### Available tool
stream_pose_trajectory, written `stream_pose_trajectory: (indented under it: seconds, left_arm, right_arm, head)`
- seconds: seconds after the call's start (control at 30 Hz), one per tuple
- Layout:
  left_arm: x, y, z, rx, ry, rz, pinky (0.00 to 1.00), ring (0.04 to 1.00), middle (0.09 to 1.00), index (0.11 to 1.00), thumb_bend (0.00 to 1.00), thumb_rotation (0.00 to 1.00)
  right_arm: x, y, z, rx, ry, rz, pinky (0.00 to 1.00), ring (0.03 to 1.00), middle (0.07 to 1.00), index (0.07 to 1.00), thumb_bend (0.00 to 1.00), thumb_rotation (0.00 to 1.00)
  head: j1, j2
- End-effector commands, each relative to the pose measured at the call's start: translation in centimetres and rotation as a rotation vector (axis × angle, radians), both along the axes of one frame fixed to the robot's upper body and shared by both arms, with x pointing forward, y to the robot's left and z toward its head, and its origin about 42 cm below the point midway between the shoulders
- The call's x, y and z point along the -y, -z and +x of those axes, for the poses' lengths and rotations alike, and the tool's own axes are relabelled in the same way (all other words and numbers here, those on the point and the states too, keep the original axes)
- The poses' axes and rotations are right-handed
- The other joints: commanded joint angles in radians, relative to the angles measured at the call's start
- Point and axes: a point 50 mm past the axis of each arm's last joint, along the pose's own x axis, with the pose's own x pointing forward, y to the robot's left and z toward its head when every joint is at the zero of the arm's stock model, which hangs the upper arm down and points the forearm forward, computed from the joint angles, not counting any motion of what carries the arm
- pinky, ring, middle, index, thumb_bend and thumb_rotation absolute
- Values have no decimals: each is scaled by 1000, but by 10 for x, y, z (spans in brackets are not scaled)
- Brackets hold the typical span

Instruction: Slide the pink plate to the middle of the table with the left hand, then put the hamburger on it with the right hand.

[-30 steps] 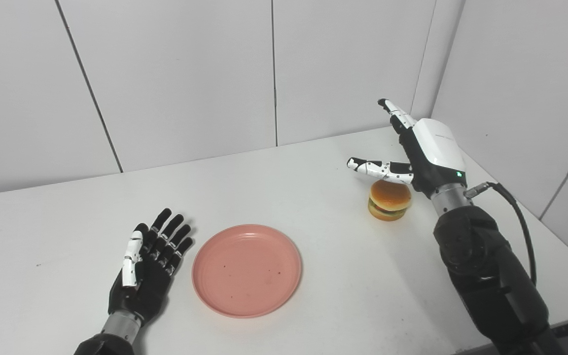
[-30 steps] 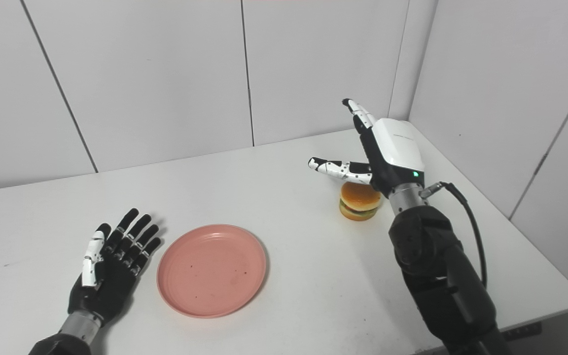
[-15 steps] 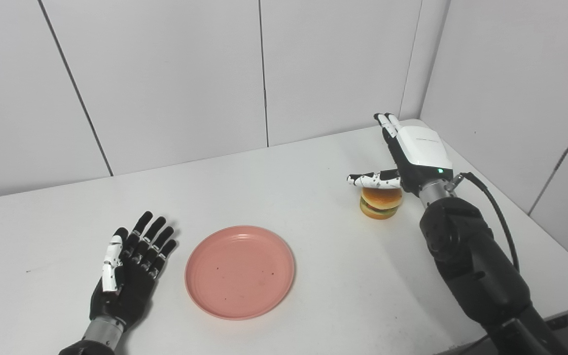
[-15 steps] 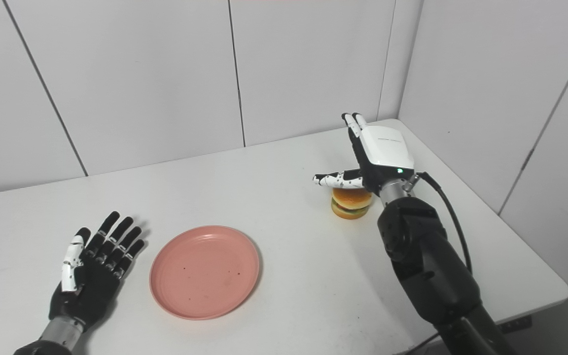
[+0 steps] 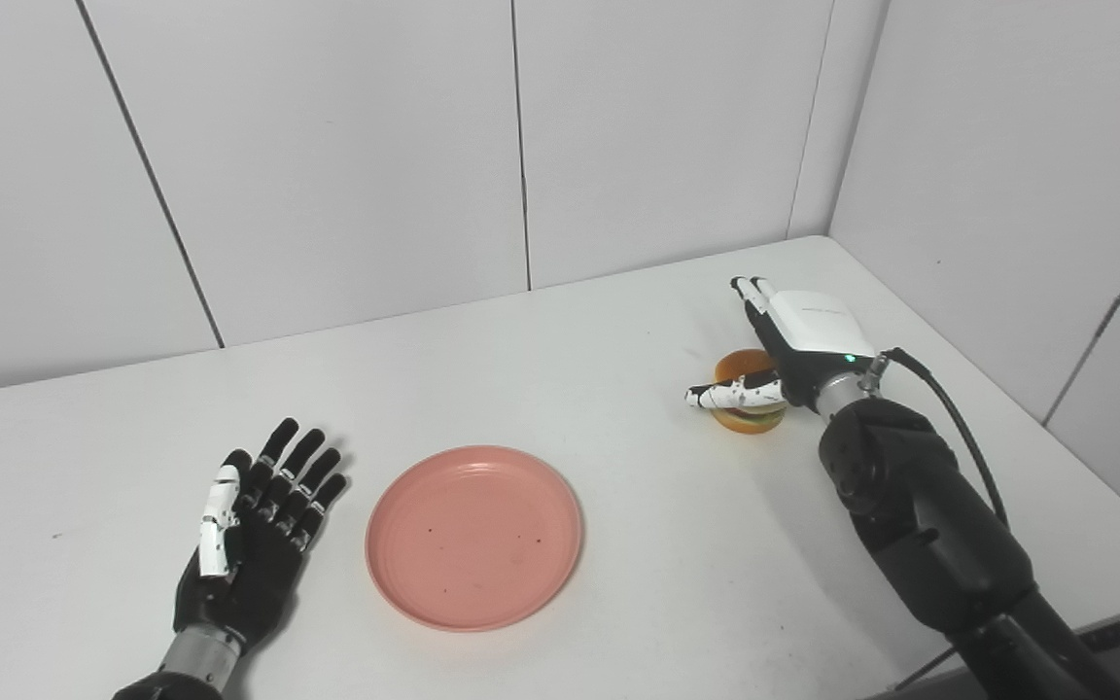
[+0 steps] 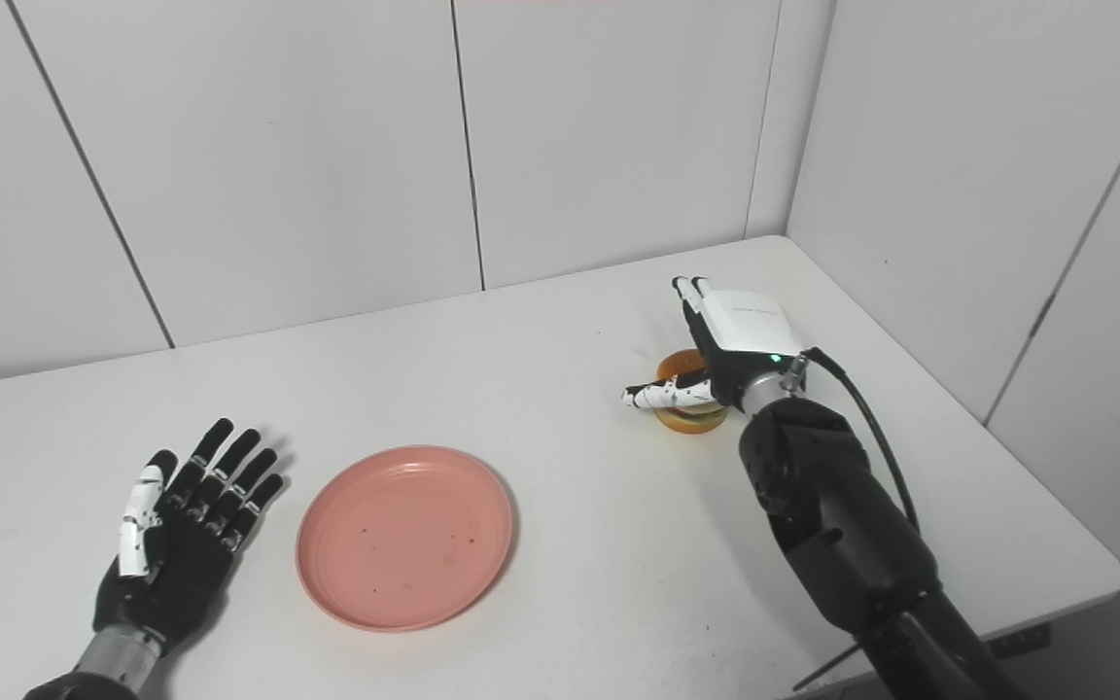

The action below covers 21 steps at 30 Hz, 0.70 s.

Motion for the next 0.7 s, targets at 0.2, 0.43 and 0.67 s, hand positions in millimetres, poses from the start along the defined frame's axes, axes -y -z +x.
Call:
stream_pose_trajectory:
  seconds: [0.2, 0.43, 0.67]
  left_arm:
    - [-5, 8, -3, -53, -8, 49, 960, 938, 939, 936, 314, 1000]
    - [-5, 7, -5, -47, -4, 44, 963, 944, 946, 941, 309, 1000]
    - [-6, 7, -4, -45, -3, 45, 968, 943, 945, 943, 315, 1000]
  right_arm:
    - [7, -21, 16, 27, 41, -62, 721, 904, 996, 983, 1000, 670]
    - [14, -16, 19, -3, 66, -48, 752, 911, 1000, 980, 1000, 650]
    - [21, -13, 24, -28, 88, -61, 740, 909, 991, 972, 1000, 638]
  head:
    - [1, 10]
    - [3, 22]
    - [3, 26]
